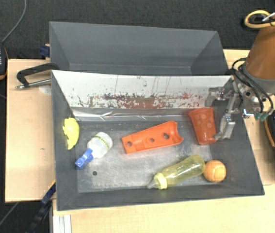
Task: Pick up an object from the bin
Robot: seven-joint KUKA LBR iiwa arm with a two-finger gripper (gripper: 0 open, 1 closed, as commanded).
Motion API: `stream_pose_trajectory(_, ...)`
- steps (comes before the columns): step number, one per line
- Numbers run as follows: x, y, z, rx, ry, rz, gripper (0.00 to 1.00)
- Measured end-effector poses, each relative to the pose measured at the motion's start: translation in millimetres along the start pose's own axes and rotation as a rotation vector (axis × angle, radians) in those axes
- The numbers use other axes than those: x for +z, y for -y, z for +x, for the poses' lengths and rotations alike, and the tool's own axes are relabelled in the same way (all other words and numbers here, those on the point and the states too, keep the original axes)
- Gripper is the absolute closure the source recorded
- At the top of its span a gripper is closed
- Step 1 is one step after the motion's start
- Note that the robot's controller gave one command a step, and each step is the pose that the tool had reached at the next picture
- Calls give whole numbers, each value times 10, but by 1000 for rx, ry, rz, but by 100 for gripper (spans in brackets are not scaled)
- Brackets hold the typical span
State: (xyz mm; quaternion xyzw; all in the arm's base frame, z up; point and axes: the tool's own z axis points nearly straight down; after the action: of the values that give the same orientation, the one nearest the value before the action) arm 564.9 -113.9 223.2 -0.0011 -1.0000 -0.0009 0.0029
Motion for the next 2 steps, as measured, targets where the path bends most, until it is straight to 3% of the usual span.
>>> stream_pose_trajectory(1,-50,-5,-15,-2,9,1,0)
stream_pose_trajectory(2,369,-128,121,-32,14,2,0)
